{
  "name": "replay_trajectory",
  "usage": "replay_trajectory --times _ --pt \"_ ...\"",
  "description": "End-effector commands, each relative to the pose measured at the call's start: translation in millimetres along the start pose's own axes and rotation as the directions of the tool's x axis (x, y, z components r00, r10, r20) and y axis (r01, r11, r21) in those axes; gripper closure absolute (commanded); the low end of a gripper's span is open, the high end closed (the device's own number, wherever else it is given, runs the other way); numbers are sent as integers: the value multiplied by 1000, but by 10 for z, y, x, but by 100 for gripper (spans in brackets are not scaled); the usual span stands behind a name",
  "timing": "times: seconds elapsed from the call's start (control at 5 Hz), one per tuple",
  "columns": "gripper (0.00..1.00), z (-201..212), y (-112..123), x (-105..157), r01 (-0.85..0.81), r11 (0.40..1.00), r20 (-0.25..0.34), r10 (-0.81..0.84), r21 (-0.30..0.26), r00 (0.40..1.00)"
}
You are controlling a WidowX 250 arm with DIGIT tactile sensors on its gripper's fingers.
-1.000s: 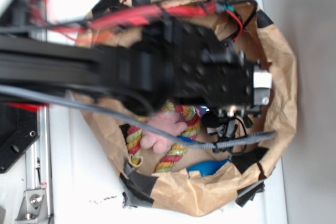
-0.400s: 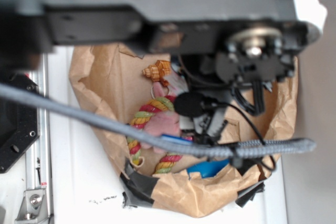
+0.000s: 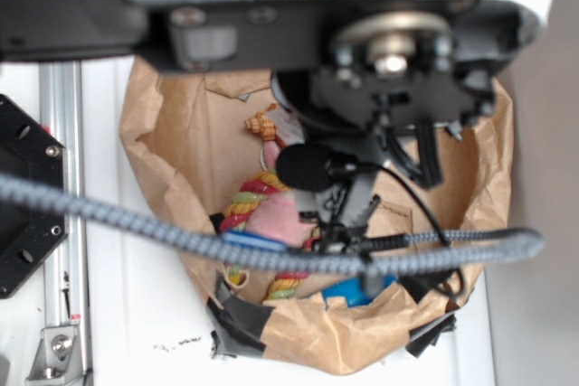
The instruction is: Grab the white paper.
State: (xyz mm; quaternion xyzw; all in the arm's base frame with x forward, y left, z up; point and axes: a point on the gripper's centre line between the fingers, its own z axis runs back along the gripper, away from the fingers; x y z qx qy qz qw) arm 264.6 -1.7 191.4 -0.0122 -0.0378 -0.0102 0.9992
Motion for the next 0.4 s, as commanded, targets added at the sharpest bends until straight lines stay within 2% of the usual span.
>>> replay_trajectory --times 0.0,0.2 --pt "100 118 57 93 -14 1000 54 14 7 998" --pt "100 101 40 87 -15 1000 48 13 25 999"
